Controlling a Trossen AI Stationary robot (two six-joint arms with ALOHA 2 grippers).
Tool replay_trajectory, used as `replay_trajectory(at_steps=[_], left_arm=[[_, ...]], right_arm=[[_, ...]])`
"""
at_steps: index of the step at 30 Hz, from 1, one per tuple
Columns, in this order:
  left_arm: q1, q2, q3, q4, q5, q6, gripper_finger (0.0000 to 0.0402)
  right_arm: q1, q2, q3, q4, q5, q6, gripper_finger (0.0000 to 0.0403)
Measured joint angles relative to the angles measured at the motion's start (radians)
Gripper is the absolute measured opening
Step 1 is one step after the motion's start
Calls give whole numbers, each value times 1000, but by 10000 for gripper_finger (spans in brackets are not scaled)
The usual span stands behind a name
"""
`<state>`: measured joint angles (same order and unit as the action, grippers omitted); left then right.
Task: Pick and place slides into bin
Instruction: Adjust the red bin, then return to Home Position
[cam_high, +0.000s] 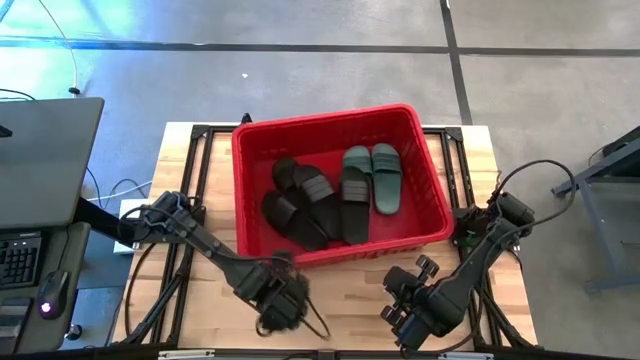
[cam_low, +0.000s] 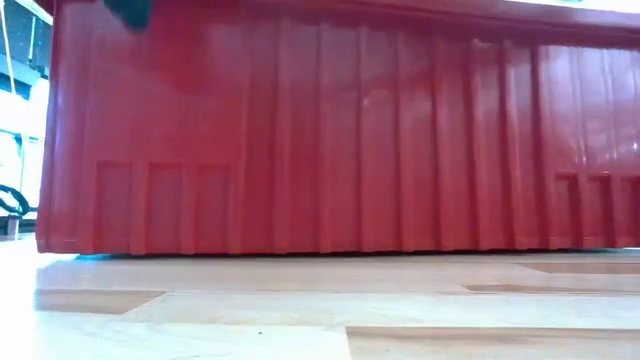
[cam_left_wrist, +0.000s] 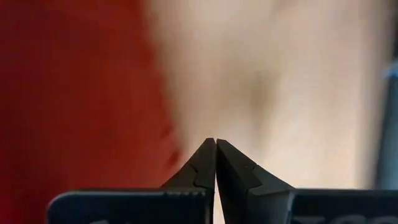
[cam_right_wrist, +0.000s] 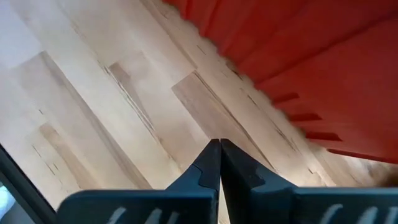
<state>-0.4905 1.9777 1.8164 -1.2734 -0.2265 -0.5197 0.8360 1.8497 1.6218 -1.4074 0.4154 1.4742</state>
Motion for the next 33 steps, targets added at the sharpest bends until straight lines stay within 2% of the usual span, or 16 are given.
replay_trajectory(at_steps=[3, 5, 9, 15, 21, 26, 33], left_arm=[[9, -4, 0, -150, -37, -92, 1], [17, -22, -2, -238, -43, -81, 0], [34, -46, 0, -282, -50, -35, 0], [76, -68, -2, -257, -48, 20, 0], [82, -70, 5, -159, 34, 60, 0], [37, -75, 88, -140, 49, 66, 0], [-35, -75, 285, -206, -48, 63, 0]], right_arm=[[-2, 0, 0, 5, 1, 0, 0], [-4, 0, 0, 5, 6, -1, 0], [-5, 0, 0, 10, 11, -1, 0], [-5, 0, 0, 33, 22, -16, 0], [-4, 0, 0, 98, 24, -54, 0], [-1, -16, 0, 179, 55, -149, 0], [-8, -95, 0, 312, 220, -306, 0]])
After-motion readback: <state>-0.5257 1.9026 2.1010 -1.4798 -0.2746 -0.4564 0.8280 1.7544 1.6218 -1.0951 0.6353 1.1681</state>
